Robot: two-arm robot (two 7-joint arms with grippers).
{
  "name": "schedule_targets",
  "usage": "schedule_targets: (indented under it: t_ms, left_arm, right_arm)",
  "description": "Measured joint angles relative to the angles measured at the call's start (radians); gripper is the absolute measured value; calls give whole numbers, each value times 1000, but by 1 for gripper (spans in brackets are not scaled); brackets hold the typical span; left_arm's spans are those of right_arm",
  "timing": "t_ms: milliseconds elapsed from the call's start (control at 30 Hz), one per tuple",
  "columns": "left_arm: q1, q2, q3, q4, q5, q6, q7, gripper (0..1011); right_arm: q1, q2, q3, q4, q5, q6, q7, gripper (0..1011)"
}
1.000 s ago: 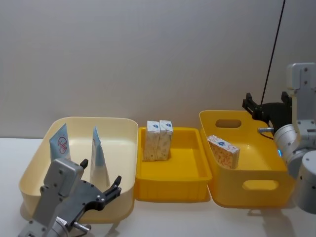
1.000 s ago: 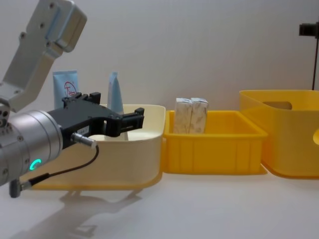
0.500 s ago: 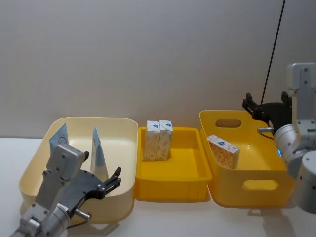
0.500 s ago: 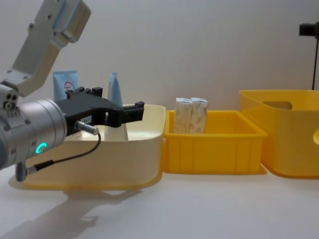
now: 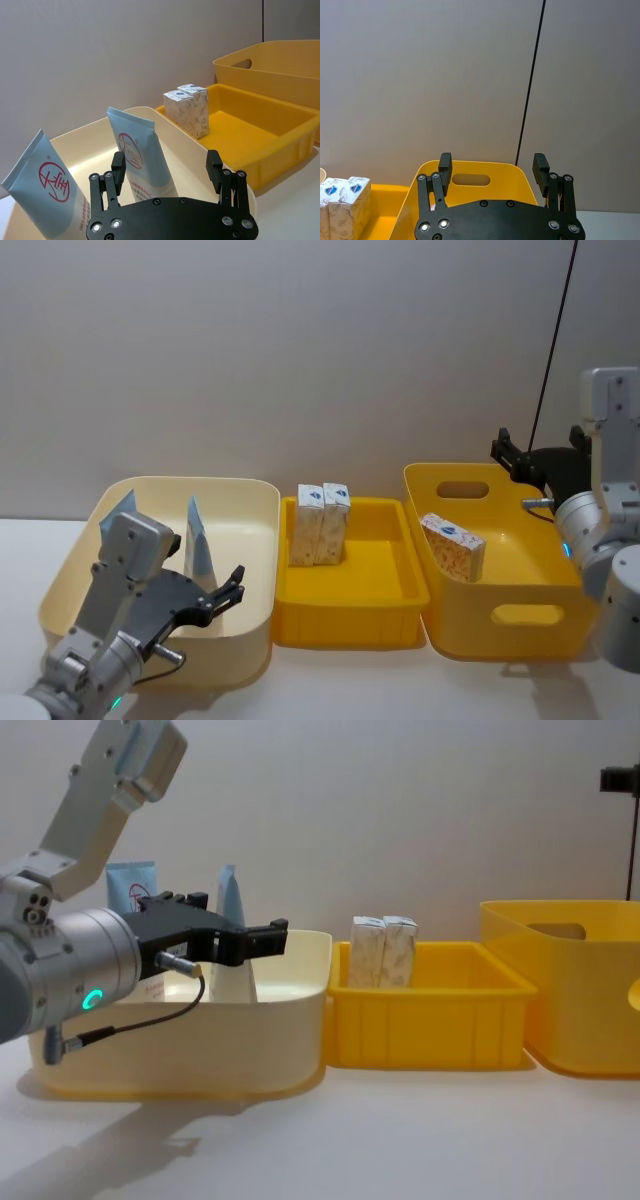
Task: Bimanual collaborative sorting of washing and personal care products
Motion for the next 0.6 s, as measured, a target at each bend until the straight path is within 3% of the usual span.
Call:
schedule_targets:
  t_ms: [600]
  left_arm:
    - [-77, -25, -2, 104, 15, 11, -42, 1003]
  right_arm:
    - [0, 0, 0, 0, 0, 0, 0, 1001]
